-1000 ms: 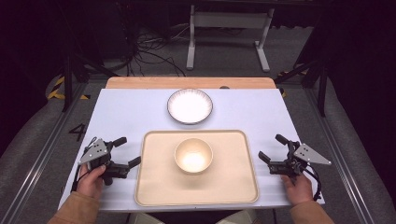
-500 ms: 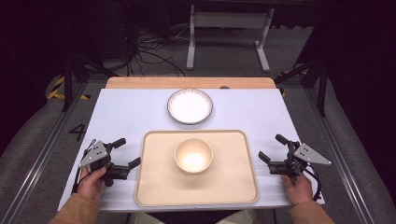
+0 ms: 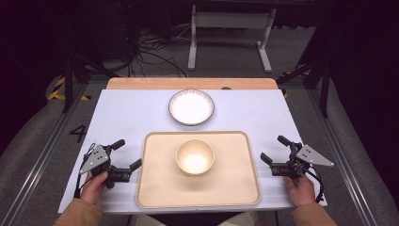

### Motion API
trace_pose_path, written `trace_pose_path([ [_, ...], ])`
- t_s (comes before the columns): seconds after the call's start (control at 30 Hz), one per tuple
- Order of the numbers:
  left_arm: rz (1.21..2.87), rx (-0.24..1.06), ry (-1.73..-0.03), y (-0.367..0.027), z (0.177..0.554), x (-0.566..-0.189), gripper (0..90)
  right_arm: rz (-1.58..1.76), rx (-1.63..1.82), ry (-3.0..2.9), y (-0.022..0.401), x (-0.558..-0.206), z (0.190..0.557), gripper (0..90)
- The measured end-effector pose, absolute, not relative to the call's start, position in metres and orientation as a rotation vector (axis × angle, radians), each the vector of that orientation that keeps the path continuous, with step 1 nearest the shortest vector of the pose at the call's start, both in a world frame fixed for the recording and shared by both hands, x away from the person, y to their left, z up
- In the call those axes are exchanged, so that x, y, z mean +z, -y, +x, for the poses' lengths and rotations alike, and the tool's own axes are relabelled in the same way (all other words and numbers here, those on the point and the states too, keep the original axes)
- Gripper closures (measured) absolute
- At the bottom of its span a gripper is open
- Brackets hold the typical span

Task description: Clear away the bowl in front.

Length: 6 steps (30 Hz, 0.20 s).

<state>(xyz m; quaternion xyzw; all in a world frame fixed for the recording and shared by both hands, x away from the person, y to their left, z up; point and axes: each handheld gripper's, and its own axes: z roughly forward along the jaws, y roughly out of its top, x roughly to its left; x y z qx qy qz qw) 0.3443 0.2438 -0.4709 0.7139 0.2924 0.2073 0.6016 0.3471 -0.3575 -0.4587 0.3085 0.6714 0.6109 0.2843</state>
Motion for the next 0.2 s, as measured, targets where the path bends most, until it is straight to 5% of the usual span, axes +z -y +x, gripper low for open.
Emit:
trace_pose_path([
  [0.2, 1.649, 0.487, -0.674, -0.2428, 0.3438, -0.4712, 0.2, 0.827, 1.632, -1.796, 0.3576, -0.4586, 0.3472, 0.0],
])
